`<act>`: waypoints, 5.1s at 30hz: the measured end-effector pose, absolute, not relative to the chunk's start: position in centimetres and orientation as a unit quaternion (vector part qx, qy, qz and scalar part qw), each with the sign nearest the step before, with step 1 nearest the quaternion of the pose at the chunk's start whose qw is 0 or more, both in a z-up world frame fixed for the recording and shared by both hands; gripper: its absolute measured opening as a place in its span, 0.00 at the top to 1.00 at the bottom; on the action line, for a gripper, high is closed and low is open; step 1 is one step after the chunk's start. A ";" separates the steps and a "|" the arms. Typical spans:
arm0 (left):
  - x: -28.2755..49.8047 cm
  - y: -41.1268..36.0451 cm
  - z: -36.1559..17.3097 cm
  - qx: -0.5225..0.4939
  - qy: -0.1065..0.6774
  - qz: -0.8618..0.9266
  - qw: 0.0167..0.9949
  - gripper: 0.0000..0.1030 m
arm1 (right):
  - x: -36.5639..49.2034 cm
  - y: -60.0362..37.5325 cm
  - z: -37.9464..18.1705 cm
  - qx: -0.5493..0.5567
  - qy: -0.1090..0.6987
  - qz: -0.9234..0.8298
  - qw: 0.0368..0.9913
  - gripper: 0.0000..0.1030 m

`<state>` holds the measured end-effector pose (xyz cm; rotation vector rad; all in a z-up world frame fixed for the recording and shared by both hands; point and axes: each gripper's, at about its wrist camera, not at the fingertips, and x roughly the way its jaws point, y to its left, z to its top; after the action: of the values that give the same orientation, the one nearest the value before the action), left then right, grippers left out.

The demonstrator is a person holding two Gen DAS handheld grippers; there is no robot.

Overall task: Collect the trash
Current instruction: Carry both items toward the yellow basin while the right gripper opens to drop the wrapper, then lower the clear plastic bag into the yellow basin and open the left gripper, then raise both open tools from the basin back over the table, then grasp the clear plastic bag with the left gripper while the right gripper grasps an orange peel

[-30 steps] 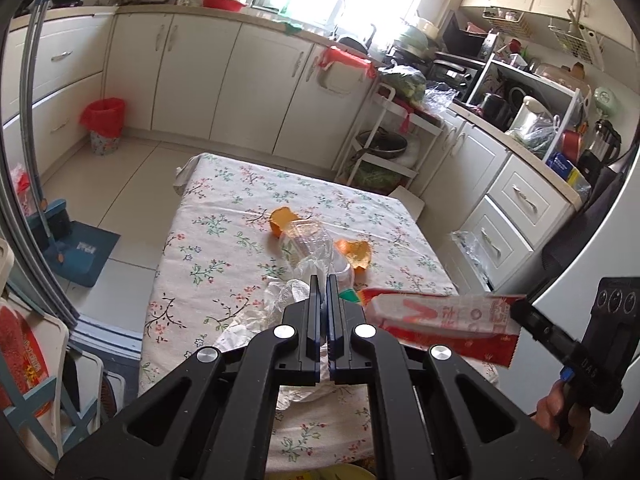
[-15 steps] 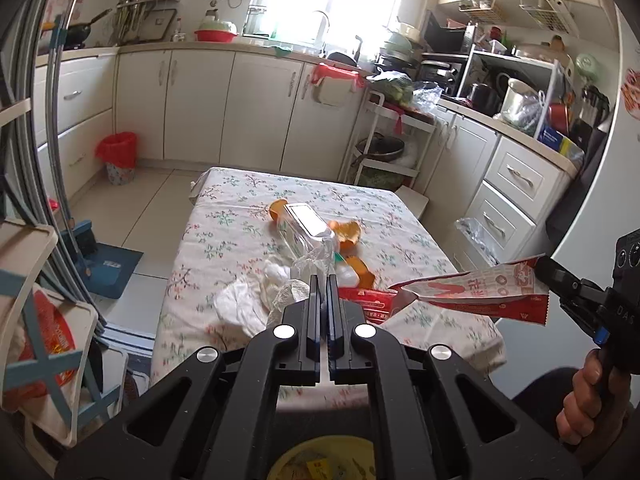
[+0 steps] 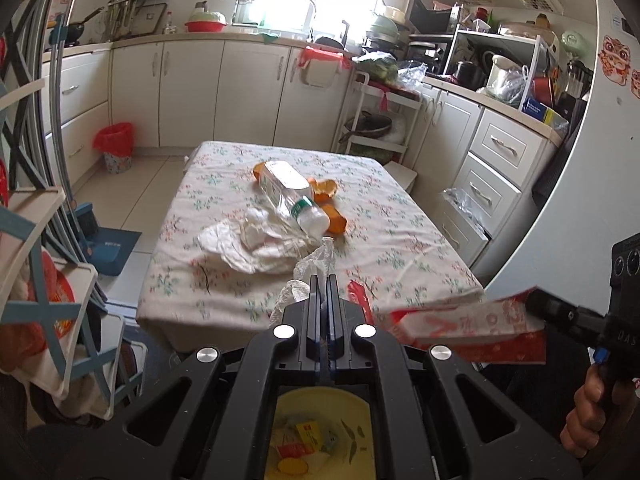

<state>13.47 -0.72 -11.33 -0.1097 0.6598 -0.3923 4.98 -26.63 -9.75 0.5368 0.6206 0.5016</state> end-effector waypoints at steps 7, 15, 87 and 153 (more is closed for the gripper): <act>11.6 -1.0 -12.4 -0.053 0.338 -0.198 0.918 0.98 | 3.0 -25.2 -12.8 0.282 0.357 0.262 0.851 0.99; 10.5 -1.1 -14.7 -0.069 0.379 -0.202 0.900 0.98 | 2.2 -23.1 -15.1 0.274 0.409 0.274 0.826 0.99; 11.7 -1.8 -21.0 -0.038 0.433 -0.073 0.898 0.15 | 5.8 -21.6 -20.4 0.224 0.450 0.144 0.853 0.44; 34.8 2.7 -22.2 -0.174 0.460 -0.054 0.869 0.45 | 29.7 -21.0 -17.2 -0.016 0.430 0.096 0.897 0.55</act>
<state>34.77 2.66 -22.20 -0.3645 0.9629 -0.1130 29.65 -21.03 -17.19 -0.0330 0.8915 0.1981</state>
